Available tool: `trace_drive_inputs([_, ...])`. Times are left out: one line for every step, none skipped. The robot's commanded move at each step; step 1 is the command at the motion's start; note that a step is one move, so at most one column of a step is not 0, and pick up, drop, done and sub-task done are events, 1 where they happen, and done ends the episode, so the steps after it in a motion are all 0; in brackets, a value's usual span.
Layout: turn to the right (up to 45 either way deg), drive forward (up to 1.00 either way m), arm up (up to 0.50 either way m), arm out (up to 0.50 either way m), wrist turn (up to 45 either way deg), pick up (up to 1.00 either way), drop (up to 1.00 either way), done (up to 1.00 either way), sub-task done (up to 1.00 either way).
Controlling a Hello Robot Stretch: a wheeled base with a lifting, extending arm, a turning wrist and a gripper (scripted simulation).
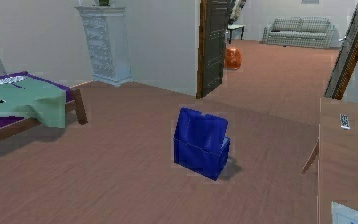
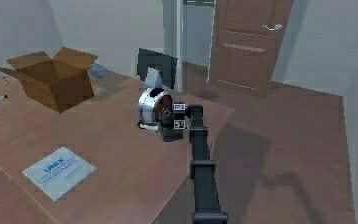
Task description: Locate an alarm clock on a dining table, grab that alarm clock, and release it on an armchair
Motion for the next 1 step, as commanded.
trace_drive_inputs([0.0, 0.0, 0.18, 0.0, 0.0, 0.0, 0.0, 0.0, 0.0])
